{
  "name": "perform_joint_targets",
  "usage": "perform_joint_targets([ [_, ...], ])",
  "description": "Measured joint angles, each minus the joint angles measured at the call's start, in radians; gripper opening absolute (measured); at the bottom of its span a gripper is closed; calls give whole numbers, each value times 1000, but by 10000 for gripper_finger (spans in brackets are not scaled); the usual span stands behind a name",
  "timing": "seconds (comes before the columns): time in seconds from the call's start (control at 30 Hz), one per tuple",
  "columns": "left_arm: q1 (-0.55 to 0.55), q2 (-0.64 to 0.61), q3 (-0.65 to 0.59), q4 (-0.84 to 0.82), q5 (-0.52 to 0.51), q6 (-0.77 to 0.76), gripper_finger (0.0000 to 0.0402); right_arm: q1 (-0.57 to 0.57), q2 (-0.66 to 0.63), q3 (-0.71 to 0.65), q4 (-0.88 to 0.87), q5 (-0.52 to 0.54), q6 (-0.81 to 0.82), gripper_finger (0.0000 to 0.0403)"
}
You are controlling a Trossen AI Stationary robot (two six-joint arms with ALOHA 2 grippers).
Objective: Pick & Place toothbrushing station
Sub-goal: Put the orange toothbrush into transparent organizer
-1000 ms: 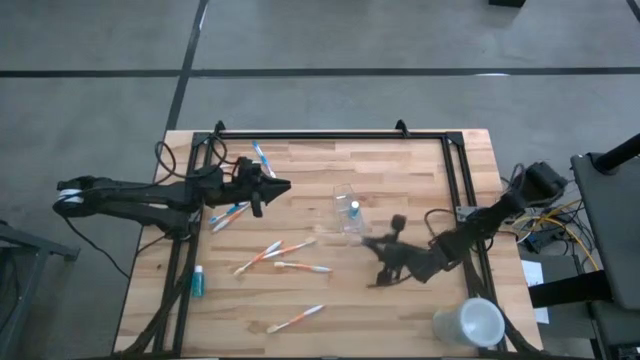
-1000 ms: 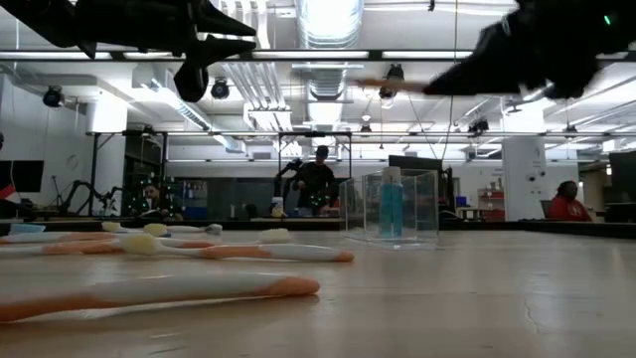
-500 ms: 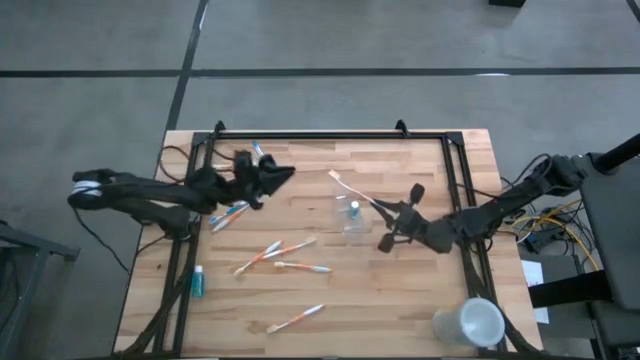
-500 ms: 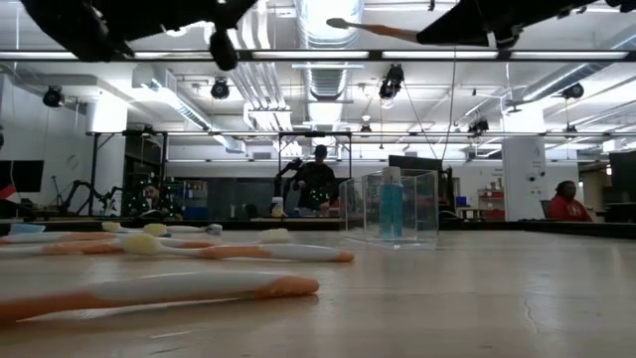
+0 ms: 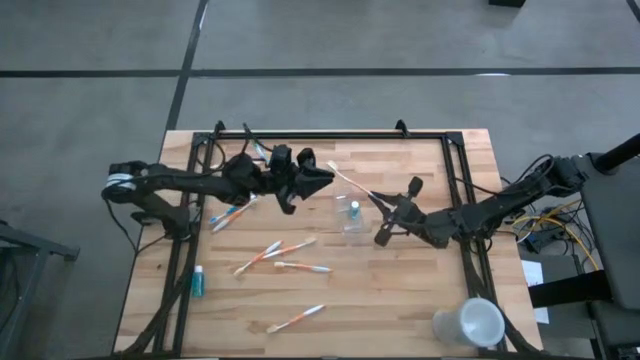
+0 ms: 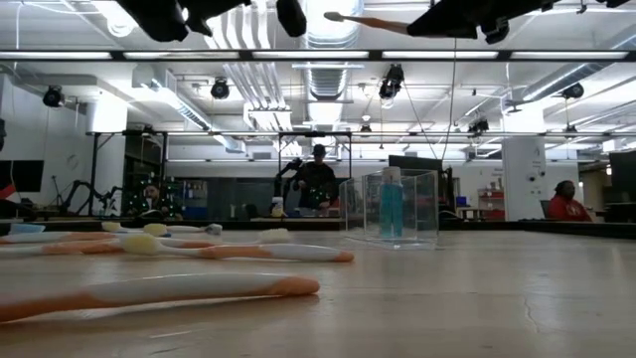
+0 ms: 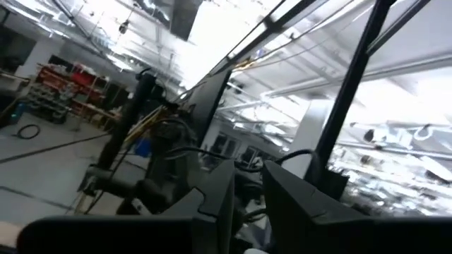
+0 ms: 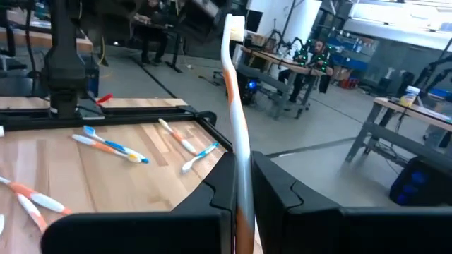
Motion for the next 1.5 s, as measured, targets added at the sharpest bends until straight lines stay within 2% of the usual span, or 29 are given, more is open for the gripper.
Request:
perform_joint_targets([
  [0.17, 0, 2, 23, -85, -36, 6, 81, 0, 3, 0, 0, 67, -3, 18],
  [0.47, 7, 1, 23, -103, -37, 62, 81, 0, 3, 0, -1, 67, -43, 18],
  [0.9, 11, 0, 22, -102, -24, 41, 81, 1, 2, 0, -1, 67, -43, 18],
  [1.1, 12, 0, 22, -30, 100, 70, 81, 1, 2, 0, -1, 67, -46, 18],
  [1.33, 16, -1, 22, 18, 96, 65, 81, 0, 2, 0, -1, 67, -53, 25],
  [1.5, 16, -1, 22, 22, 133, 104, 81, 0, 2, 0, -2, 66, -53, 22],
])
